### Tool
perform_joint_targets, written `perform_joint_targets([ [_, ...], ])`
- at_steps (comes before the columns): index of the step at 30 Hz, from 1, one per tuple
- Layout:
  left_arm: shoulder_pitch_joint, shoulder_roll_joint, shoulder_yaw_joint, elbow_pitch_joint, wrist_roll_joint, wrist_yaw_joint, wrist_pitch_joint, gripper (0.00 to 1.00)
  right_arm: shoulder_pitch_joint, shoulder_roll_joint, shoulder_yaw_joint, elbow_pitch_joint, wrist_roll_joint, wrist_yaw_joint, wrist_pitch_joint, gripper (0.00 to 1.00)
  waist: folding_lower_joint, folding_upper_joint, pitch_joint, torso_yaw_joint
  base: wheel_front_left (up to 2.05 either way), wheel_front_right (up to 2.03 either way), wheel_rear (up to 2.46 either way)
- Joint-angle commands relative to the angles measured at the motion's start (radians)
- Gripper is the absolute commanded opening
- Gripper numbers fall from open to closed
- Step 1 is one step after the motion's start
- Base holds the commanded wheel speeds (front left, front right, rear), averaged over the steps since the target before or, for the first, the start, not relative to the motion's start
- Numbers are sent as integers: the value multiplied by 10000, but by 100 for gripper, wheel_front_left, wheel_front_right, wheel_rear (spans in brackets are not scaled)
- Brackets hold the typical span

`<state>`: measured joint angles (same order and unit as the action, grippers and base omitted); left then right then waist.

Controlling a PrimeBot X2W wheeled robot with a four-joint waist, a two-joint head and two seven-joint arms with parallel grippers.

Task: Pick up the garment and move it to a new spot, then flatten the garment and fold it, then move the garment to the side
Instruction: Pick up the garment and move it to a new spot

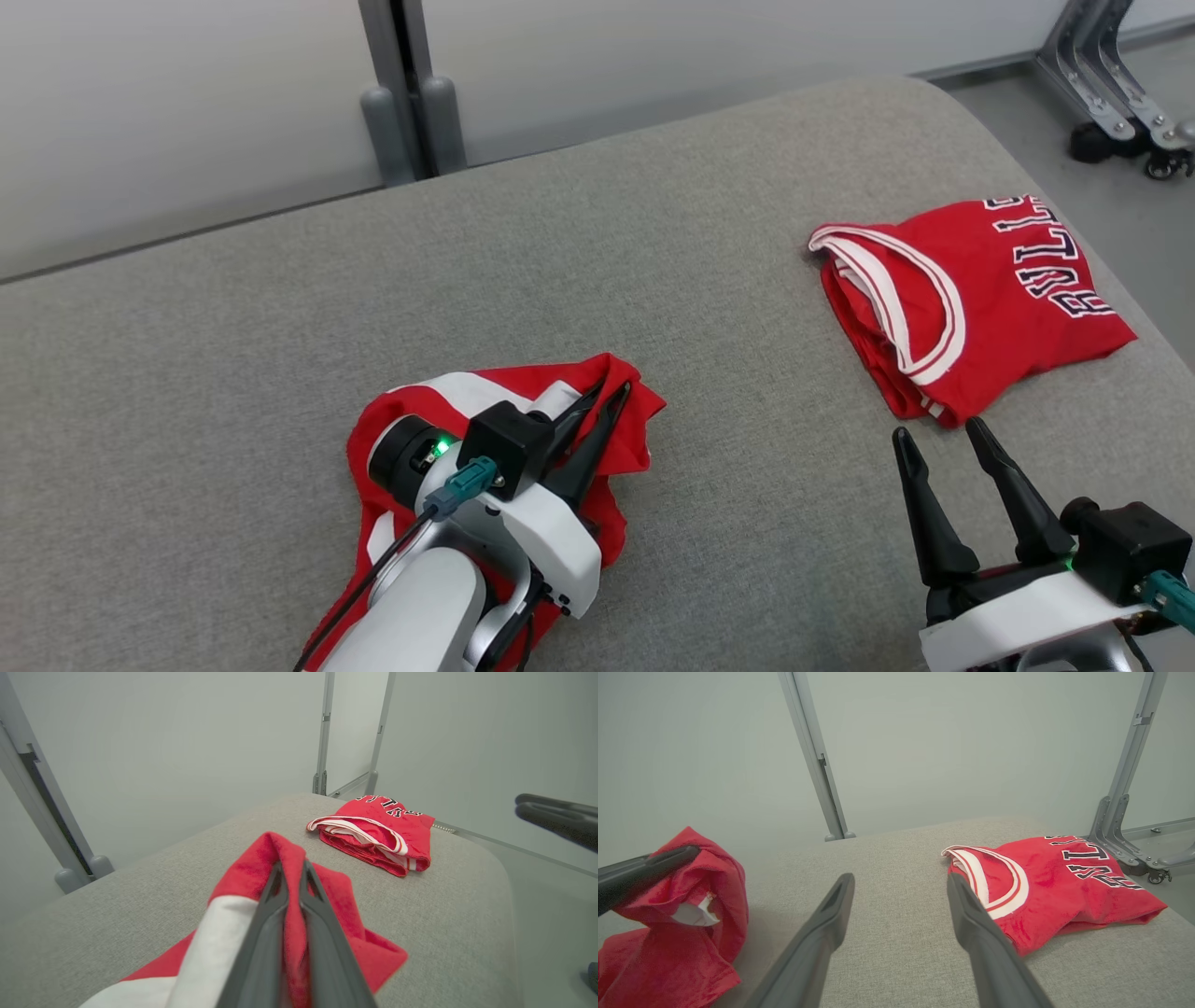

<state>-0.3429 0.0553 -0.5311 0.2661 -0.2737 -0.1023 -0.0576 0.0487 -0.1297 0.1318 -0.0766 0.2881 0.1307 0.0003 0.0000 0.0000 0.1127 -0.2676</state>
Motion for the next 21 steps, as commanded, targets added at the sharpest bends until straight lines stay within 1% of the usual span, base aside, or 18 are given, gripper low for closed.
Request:
perform_joint_targets([
  [1, -205, 43, -93, 256, 50, -52, 14, 0, -177, 59, 12, 36, -3, -1, -102, 100, 0, 0, 591, -446, 0, 0, 0],
  [2, -334, 42, -189, 438, 74, -85, -39, 0, -213, 83, 20, 53, -21, -1, -147, 100, 0, 0, 693, -470, 0, 0, 0],
  [3, -434, 38, -292, 637, 117, -92, -41, 26, -257, 101, 14, 104, -13, -1, -209, 100, 0, 0, 790, -470, 0, 0, 0],
  [4, -485, 37, -386, 822, 133, -116, -70, 48, -301, 111, 27, 171, -40, -1, -208, 100, 0, 0, 859, -460, 0, 0, 0],
  [5, -518, 40, -472, 990, 135, -131, -134, 100, -335, 124, 30, 213, -148, -1, -238, 100, 0, 0, 897, -441, 0, 0, 0],
  [8, -568, 49, -685, 1257, 53, -197, -372, 100, -403, 176, -36, 381, -205, -1, -346, 100, 0, 0, 911, -275, 0, 0, 0],
  [9, -506, 96, -764, 1249, -2, -189, -688, 100, -417, 145, -67, 504, -242, -1, -352, 100, 0, 0, 825, -98, 0, 0, 0],
  [12, -239, 193, -687, 1112, -138, -181, -1193, 100, -383, 113, -99, 610, -182, -1, -348, 100, 0, 0, 551, 243, 0, 0, 0],
  [16, 24, 340, -277, 686, -259, 159, -1683, 100, -199, 31, -163, 641, -157, -1, -223, 100, 0, 0, 113, 847, 0, 0, 0],
  [21, 355, 598, 584, 152, -560, 713, -1953, 100, -41, -76, -243, 529, -147, -1, -53, 100, 0, 0, -347, 1625, 0, 0, 0],
])
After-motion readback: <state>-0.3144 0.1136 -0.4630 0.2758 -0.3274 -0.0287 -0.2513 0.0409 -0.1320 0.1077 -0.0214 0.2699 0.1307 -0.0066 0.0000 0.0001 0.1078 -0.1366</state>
